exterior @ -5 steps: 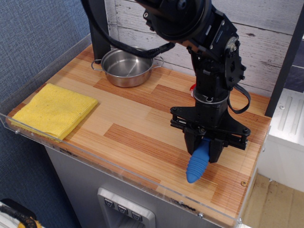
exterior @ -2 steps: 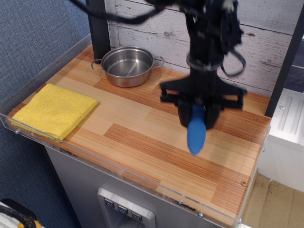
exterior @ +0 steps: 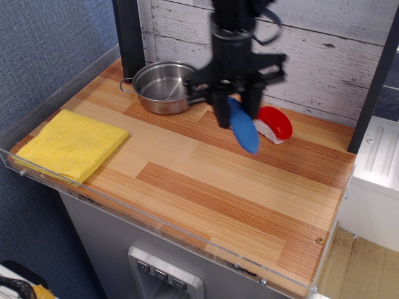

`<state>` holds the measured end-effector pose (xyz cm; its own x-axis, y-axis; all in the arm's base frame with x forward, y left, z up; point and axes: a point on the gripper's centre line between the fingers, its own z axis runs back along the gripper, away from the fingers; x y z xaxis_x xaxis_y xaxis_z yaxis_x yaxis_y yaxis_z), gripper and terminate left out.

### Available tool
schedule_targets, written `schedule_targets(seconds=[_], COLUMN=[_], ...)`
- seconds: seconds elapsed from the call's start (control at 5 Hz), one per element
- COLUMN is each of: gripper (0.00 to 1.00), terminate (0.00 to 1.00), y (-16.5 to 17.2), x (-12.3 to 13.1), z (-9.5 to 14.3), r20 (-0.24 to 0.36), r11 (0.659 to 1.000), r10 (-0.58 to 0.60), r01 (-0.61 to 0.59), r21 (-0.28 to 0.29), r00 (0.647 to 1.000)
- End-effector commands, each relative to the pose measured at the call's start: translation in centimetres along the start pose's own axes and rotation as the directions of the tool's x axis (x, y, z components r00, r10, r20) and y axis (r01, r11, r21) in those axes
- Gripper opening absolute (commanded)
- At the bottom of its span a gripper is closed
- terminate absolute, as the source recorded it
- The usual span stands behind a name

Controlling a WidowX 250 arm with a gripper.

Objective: Move blue spoon to bowl

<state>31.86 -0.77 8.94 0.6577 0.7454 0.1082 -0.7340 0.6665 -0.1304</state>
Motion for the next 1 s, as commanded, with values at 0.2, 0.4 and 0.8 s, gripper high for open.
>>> schedule_targets(seconds=[0.2, 0.4, 0.8], gripper=[0.00, 0.00, 0.00], terminate=[0.00, 0.00, 0.00], y=[3.3, 3.2, 2.2], x=[6.1, 8.0, 11.0], z=[-1.6, -2.7, -3.2], r20=[-0.024, -0.043, -0.039], r11=[0.955, 0.952, 0.962], r10=[0.296, 0.303, 0.272], r01=[-0.296, -0.304, -0.273], r21=[-0.027, -0.026, -0.001], r00=[0.955, 0.952, 0.961])
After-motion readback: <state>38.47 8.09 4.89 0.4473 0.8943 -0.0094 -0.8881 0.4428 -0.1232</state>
